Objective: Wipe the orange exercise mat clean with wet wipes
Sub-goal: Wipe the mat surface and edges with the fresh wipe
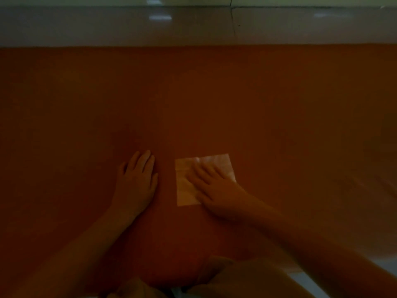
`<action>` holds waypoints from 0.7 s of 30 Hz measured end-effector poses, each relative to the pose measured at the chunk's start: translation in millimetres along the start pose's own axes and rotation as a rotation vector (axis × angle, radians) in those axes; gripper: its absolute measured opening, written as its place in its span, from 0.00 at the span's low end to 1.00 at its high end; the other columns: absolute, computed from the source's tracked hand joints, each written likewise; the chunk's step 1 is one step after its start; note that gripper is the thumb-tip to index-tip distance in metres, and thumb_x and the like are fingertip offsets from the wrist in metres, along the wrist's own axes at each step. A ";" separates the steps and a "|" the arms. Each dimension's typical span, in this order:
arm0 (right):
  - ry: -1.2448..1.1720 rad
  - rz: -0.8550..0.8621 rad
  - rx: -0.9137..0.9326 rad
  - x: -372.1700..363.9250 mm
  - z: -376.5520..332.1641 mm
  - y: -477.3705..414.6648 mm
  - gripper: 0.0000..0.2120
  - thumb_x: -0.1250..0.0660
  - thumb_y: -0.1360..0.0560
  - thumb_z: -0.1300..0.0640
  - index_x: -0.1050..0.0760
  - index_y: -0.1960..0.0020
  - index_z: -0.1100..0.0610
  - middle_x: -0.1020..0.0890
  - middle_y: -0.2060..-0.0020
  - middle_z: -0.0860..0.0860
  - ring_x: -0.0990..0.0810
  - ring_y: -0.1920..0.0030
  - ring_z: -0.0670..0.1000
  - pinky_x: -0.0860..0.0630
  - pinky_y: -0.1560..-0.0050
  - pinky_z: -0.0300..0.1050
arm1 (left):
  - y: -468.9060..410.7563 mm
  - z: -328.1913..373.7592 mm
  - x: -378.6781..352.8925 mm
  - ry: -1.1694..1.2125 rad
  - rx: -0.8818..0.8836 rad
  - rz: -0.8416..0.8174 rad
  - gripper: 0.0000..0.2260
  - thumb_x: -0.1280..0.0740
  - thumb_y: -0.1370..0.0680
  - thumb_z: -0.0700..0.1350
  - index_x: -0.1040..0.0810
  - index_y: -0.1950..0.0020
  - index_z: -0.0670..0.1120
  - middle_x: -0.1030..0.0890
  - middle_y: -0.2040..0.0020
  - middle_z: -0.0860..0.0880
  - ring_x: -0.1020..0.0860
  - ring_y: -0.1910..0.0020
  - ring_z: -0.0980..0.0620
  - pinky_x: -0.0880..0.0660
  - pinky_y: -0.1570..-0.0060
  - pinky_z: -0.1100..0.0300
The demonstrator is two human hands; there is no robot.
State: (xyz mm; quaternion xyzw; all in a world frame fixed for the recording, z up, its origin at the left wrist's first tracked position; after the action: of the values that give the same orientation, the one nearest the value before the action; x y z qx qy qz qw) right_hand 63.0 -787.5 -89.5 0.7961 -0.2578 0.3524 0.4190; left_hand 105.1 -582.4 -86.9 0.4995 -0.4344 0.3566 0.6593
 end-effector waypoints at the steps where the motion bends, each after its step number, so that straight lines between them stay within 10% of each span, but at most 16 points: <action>1: -0.022 -0.016 0.021 0.6 2.4 5.5 0.25 0.57 0.17 0.46 0.61 0.22 0.47 0.69 0.29 0.47 0.72 0.30 0.47 0.70 0.29 0.48 | -0.3 -0.6 -0.3 -0.006 -0.002 0.012 0.26 0.49 0.21 0.52 0.26 0.33 0.38 0.26 0.32 0.40 0.29 0.33 0.38 0.30 0.40 0.38; 9: 0.090 0.215 -0.391 48.8 84.5 -53.4 0.26 0.57 0.17 0.47 0.59 0.22 0.52 0.62 0.23 0.54 0.64 0.23 0.55 0.60 0.24 0.59 | -2.2 0.2 -1.2 0.015 0.003 0.018 0.25 0.49 0.20 0.53 0.27 0.31 0.41 0.28 0.30 0.43 0.31 0.30 0.41 0.31 0.38 0.39; 16: 0.148 0.047 0.041 18.2 45.2 -34.3 0.30 0.66 0.24 0.40 0.67 0.25 0.48 0.68 0.26 0.52 0.69 0.25 0.53 0.70 0.27 0.52 | -3.4 1.5 -0.3 0.001 0.024 -0.018 0.25 0.49 0.22 0.53 0.25 0.33 0.40 0.27 0.32 0.42 0.32 0.32 0.42 0.30 0.40 0.39; 21: 0.166 0.192 -0.302 56.7 103.9 -60.6 0.30 0.62 0.21 0.42 0.61 0.22 0.53 0.64 0.24 0.56 0.65 0.24 0.54 0.60 0.24 0.57 | -5.9 -2.3 -5.2 0.004 -0.002 -0.034 0.27 0.52 0.20 0.56 0.25 0.33 0.41 0.28 0.31 0.43 0.34 0.31 0.43 0.34 0.37 0.42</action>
State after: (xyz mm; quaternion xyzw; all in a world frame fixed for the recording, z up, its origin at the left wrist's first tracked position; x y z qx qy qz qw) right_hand 176.7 -850.9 -116.5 0.6643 -0.3471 0.4124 0.5179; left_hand 109.0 -581.8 -94.1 0.5052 -0.4249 0.3459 0.6667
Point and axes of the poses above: each hand's wrist, its own y-axis away from the middle knuckle, its own x-axis out of the back of the hand, z = x × y, the point moved 4 cm from there along -y, towards the middle knuckle
